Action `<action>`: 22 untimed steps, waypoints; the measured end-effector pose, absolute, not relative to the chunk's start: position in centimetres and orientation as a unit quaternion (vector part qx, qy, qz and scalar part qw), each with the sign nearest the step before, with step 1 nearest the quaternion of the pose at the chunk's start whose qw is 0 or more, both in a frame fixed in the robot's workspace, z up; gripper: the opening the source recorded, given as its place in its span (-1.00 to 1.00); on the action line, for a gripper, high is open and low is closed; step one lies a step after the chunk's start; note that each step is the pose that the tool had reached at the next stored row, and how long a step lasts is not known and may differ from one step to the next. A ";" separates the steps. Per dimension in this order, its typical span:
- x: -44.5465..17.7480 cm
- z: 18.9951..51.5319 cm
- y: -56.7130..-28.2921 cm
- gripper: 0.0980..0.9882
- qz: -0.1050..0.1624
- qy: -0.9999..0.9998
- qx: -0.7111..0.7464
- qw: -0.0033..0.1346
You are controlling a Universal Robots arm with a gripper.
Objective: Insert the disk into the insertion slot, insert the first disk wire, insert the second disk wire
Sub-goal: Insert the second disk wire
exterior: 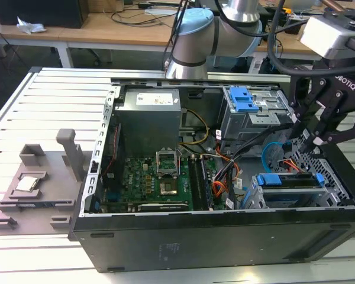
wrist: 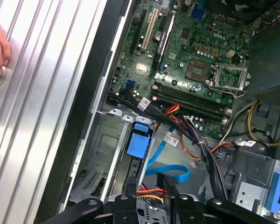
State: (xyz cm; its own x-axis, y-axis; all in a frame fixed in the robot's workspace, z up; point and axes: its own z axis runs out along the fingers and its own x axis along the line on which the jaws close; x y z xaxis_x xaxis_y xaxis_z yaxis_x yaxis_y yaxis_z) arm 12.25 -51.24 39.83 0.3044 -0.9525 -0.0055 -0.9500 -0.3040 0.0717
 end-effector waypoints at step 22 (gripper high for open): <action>11.4 37.5 -49.4 -0.41 -0.013 -0.564 0.825 0.042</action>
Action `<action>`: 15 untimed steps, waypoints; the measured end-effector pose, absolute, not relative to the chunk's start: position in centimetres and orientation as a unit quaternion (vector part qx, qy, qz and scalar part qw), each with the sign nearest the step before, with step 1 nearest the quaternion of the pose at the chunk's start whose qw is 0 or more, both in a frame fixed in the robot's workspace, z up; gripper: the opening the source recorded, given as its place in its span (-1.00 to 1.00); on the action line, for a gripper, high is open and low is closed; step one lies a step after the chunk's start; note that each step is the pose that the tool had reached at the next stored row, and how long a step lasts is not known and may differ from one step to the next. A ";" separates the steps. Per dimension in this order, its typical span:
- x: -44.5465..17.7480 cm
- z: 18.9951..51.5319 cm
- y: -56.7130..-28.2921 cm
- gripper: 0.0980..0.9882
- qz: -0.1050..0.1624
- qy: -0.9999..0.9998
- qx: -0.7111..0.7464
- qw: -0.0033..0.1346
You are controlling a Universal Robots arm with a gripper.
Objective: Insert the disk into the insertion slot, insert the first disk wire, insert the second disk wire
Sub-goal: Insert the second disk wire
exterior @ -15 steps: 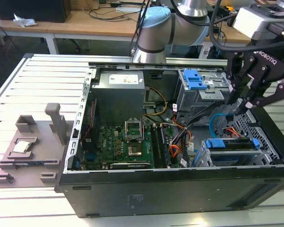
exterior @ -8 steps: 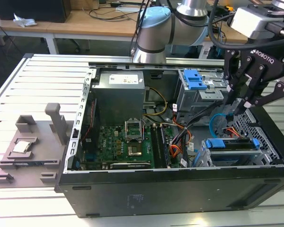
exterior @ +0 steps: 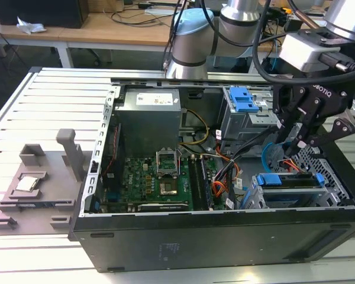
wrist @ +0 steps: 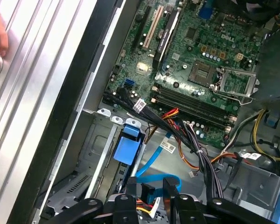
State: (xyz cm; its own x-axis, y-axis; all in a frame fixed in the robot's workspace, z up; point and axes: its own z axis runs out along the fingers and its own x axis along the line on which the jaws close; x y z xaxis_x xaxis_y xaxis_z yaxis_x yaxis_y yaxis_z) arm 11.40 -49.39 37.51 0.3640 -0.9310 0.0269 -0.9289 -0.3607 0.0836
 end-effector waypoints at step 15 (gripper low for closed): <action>11.4 37.5 -49.4 -0.58 -0.013 -0.564 0.825 0.042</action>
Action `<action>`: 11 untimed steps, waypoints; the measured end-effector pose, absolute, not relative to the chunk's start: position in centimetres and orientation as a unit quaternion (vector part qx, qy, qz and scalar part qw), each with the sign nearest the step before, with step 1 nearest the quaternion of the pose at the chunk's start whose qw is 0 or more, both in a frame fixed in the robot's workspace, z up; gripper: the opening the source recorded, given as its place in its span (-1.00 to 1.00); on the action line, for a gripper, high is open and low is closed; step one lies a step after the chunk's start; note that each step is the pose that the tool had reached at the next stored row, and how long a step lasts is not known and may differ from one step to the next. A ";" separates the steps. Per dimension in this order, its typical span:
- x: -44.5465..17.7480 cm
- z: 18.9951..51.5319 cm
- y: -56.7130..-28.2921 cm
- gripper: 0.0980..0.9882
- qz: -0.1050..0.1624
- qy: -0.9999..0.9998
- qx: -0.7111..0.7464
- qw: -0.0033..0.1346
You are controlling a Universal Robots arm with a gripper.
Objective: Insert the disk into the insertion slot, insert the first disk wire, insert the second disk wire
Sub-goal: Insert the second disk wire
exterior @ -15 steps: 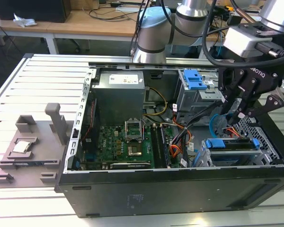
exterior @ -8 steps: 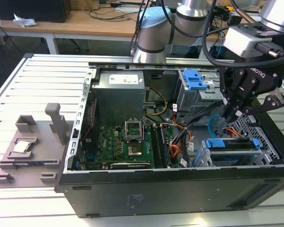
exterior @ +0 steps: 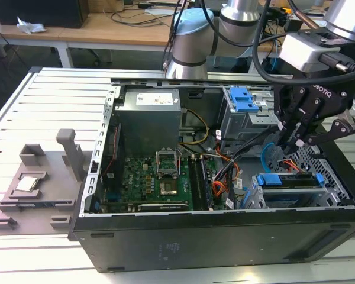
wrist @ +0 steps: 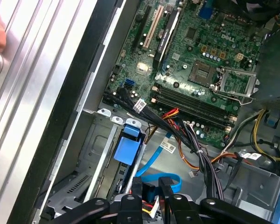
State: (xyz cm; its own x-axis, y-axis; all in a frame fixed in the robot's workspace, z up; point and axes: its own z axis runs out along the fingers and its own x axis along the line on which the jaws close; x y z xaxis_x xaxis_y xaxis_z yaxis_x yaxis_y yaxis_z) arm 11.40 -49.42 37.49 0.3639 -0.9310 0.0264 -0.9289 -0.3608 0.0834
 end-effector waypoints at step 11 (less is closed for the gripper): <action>11.4 37.5 -49.3 -0.58 0.001 -0.564 0.823 0.062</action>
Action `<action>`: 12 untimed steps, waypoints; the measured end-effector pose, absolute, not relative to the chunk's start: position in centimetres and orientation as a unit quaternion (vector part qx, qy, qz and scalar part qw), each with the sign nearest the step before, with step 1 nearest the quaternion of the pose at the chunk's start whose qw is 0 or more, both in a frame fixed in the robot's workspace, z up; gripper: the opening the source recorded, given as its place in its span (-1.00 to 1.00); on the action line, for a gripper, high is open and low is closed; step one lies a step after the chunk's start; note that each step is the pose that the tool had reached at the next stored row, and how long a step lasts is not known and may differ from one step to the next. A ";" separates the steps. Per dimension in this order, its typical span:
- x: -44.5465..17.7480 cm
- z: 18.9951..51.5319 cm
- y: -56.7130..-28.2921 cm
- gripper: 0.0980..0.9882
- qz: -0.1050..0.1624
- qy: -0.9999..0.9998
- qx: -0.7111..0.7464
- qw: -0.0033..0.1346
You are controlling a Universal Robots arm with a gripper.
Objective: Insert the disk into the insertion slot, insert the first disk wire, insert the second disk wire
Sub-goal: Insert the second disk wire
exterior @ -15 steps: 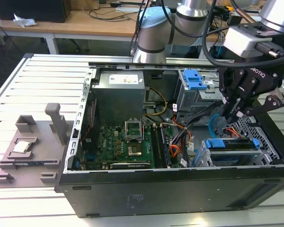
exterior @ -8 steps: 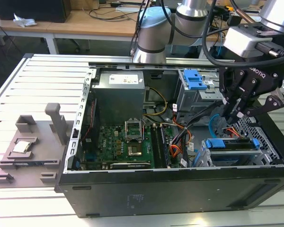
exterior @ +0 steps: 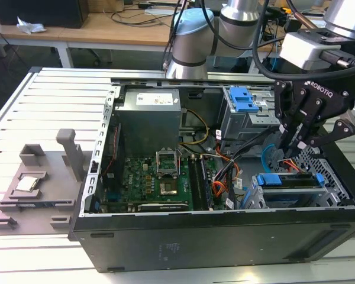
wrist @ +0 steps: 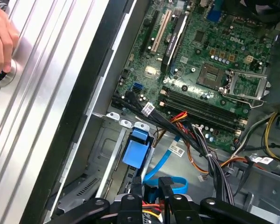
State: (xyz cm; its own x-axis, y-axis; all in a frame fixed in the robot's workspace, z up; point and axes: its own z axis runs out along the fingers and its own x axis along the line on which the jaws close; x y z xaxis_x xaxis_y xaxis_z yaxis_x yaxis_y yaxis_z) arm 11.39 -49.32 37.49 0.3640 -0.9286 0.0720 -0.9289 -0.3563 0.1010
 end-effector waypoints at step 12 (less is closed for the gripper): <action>11.4 37.4 -50.2 -0.85 -0.024 -0.564 0.825 0.025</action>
State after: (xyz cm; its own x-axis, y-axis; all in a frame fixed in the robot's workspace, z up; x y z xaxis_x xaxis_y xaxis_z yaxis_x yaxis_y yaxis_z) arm 11.38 -50.22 37.39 0.3637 -0.9314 -0.0111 -0.9290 -0.3636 0.0687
